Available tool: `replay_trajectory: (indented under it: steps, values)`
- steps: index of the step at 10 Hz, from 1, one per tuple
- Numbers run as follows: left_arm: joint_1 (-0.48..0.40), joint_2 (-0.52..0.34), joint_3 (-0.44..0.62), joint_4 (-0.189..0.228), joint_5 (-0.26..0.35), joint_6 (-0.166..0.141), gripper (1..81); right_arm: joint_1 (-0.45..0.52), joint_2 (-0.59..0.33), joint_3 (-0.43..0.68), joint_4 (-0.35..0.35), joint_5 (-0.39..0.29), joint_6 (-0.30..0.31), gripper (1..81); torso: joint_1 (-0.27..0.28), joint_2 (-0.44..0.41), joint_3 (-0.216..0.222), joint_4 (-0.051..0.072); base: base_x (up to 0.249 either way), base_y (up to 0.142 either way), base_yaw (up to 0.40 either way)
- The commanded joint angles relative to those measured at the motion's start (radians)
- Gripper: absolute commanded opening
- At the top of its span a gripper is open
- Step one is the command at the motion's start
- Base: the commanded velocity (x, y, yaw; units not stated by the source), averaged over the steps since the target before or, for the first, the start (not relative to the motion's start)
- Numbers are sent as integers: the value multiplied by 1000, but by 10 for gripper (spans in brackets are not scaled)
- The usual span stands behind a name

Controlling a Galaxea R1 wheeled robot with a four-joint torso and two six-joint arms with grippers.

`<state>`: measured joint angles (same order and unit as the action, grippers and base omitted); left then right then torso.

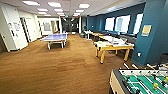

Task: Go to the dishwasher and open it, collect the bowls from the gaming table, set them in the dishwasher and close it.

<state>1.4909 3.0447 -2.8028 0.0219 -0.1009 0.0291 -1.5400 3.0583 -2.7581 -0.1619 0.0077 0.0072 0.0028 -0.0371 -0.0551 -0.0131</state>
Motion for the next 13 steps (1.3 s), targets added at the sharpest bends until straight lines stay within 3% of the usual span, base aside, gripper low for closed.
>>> replay_trajectory:
  steps: [1, 13]
  values:
    - [-53, -3, -4, -2, 49, 3, 811, 48, 1, 2, -5, -51, -4, 811, 0, 0, 0, 0, 135, 0, 0]
    - [-53, 0, -4, -2, 49, 5, 811, 50, 1, 2, -4, -51, -4, 811, -1, 0, 0, 0, 146, 0, 0]
